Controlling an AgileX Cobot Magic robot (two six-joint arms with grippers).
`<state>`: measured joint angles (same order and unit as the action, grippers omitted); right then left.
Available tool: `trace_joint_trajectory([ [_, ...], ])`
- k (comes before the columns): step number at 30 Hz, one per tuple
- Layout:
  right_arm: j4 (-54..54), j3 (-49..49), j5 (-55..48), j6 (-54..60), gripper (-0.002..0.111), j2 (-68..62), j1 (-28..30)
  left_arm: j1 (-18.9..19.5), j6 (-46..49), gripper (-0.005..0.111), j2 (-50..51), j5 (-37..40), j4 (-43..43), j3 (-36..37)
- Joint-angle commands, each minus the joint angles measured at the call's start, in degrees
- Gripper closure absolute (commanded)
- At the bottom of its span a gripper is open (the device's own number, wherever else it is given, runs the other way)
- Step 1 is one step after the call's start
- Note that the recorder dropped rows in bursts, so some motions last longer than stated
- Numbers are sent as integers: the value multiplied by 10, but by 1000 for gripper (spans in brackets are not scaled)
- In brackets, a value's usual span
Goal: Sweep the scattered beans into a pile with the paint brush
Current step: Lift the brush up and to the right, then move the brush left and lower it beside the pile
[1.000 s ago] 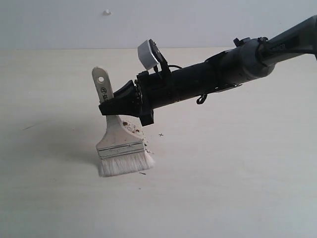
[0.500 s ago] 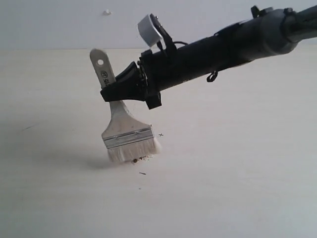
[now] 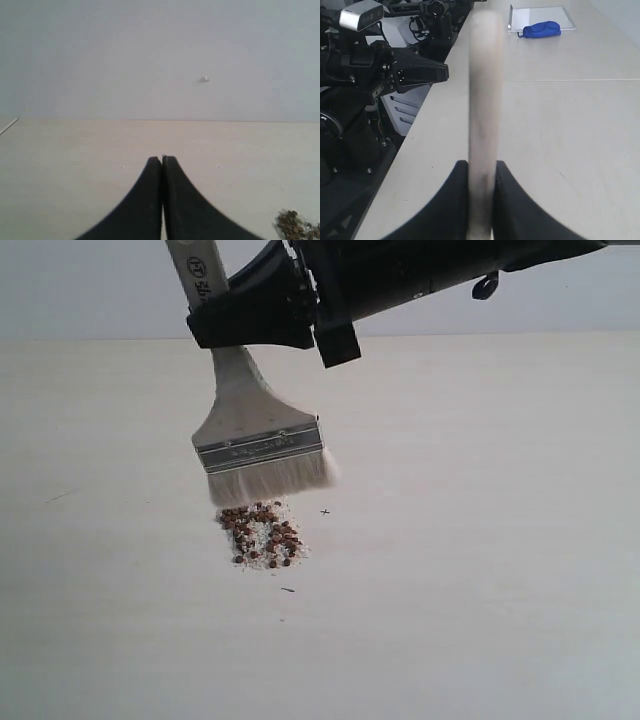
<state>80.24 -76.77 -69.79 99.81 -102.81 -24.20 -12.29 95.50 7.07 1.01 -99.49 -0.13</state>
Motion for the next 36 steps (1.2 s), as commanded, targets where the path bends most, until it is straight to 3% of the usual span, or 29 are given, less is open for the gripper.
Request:
trace_joint_trajectory([
  [1,-35,-1,-2,-27,108,6,2,-5,2,107,-3,1,1,1],
  [9,-75,-1,-2,-31,108,6,2,-5,2,107,-3,1,1,1],
  [14,-86,-1,85,-40,108,6,2,-5,2,107,-3,1,1,1],
  [20,-112,-1,109,-42,108,6,4,-5,2,107,-3,1,1,1],
  [29,-120,-1,291,-158,108,7,48,-5,2,107,-3,1,1,1],
  [36,-116,-1,401,-137,108,7,68,-5,2,107,-3,1,1,1],
])
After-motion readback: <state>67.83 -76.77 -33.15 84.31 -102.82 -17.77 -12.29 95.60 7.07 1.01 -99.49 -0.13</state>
